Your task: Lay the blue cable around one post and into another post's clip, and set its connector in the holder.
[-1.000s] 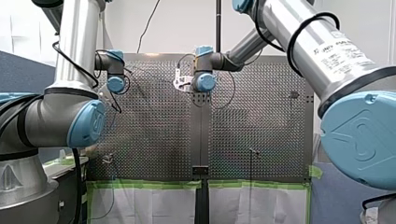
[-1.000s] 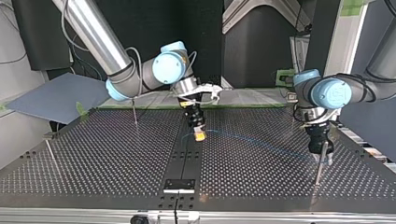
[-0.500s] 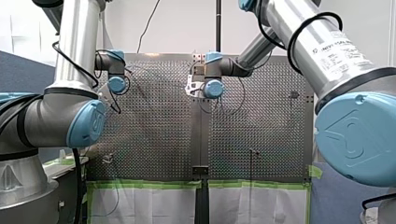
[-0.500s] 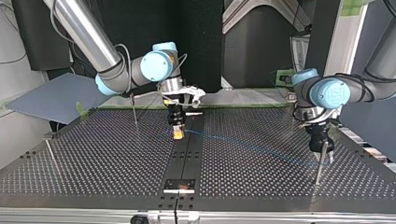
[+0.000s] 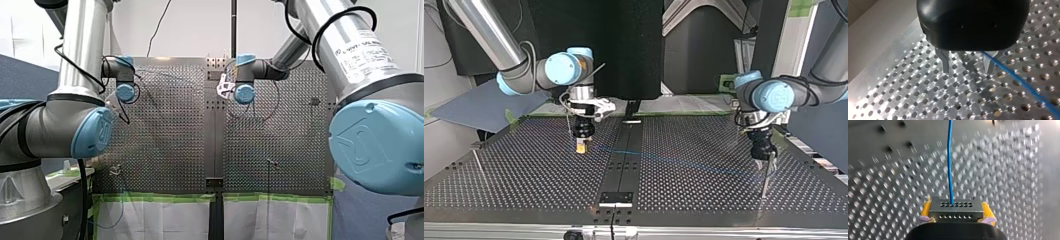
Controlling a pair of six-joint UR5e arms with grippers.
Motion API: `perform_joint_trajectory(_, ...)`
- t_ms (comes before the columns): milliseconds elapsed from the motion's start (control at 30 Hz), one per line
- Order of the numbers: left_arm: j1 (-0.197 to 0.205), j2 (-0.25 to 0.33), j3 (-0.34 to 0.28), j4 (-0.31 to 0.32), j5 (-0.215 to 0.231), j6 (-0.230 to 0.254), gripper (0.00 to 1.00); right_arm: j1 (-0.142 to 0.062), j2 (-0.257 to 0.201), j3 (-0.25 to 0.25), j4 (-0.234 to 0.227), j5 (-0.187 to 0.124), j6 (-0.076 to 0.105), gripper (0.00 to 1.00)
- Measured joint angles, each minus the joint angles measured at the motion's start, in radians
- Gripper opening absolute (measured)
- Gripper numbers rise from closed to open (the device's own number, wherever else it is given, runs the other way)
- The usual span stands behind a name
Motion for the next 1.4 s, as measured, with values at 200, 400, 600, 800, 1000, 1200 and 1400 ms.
perform_joint_trajectory(200,-0.006,0.000,-0.011,0.035,0.009,-0.002,1.00,-0.051,-0.005,0.051,-0.051,-0.005,0.029,0.22)
perform_joint_trajectory(400,-0.010,0.000,-0.012,0.019,-0.005,0.000,1.00,-0.100,-0.005,0.100,-0.100,-0.008,0.012,0.22)
perform_joint_trajectory(600,-0.011,0.000,-0.011,0.007,-0.021,0.003,1.00,-0.151,-0.004,0.151,-0.151,0.001,-0.010,0.22)
perform_joint_trajectory(800,-0.012,0.000,-0.012,0.006,-0.023,0.003,1.00,-0.207,0.004,0.207,-0.207,0.018,-0.023,0.22)
perform_joint_trajectory(1000,-0.012,0.000,-0.011,0.006,-0.023,0.004,1.00,-0.252,0.044,0.260,-0.260,0.020,-0.024,0.22)
perform_joint_trajectory(1200,-0.015,0.000,-0.011,0.006,-0.023,0.006,1.00,-0.264,0.069,0.310,-0.310,0.021,-0.030,0.22)
perform_joint_trajectory(1400,-0.017,0.000,-0.011,0.006,-0.023,0.007,1.00,-0.268,0.102,0.363,-0.363,0.041,-0.034,0.22)
